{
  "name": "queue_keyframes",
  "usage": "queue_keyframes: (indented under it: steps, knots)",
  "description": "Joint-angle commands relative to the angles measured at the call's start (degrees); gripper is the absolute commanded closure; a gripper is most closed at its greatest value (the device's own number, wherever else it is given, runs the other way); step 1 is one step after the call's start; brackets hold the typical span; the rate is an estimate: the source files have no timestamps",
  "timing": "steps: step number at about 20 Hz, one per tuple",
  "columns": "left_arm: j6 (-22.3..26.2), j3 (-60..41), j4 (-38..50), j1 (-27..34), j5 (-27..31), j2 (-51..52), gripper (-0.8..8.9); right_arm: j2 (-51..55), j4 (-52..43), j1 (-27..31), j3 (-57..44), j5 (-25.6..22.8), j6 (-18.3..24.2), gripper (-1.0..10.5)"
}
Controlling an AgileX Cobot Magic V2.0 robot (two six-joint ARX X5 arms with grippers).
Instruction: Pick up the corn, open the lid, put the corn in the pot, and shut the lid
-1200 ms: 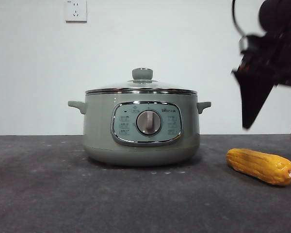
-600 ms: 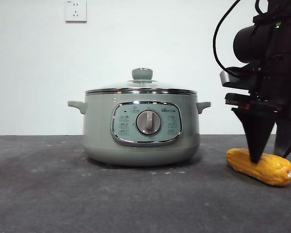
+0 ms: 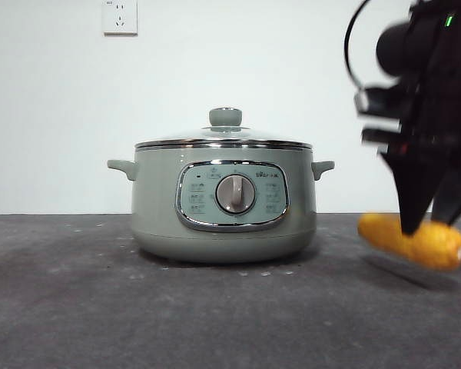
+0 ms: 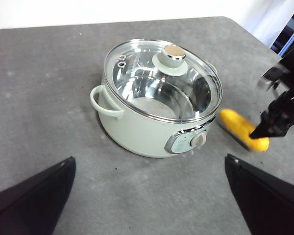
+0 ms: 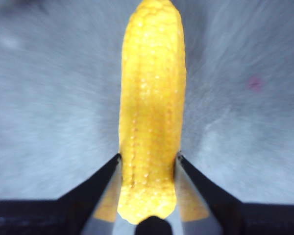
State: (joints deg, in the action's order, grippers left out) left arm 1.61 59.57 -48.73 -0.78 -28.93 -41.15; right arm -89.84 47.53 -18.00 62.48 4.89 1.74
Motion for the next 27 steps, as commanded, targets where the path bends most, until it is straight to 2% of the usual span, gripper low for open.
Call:
queue_keyframes:
  steps: [1, 8, 13, 20, 23, 27]
  knots:
    - [0.35, 0.74, 1.46, -1.29, -0.04, -1.81, 2.29, 6.38, 1.4, 0.02, -0.07, -0.04, 0.02, 9.6]
    - [0.42, 13.84, 5.11, -9.51, 1.09, -18.03, 2.29, 28.46, 5.16, 0.0, 0.04, 0.24, -0.2, 9.6]
    - [1.95, 26.05, 5.57, -18.21, 7.74, -34.47, 2.3, 38.12, 9.9, 0.0, 0.04, 0.24, -0.7, 9.6]
    - [3.23, 37.99, 10.71, -24.65, 12.68, -53.88, 2.3, 44.39, 14.45, 0.0, 0.04, 0.28, -2.23, 9.6]
    - [3.5, 38.56, 14.58, -25.51, 12.83, -58.51, 2.3, 45.44, 15.54, 0.0, 0.04, 1.01, -3.04, 9.6]
    - [3.58, 38.56, 18.21, -26.53, 17.44, -63.06, 2.3, 45.88, 15.56, 0.0, 0.04, 2.54, -3.23, 9.6]
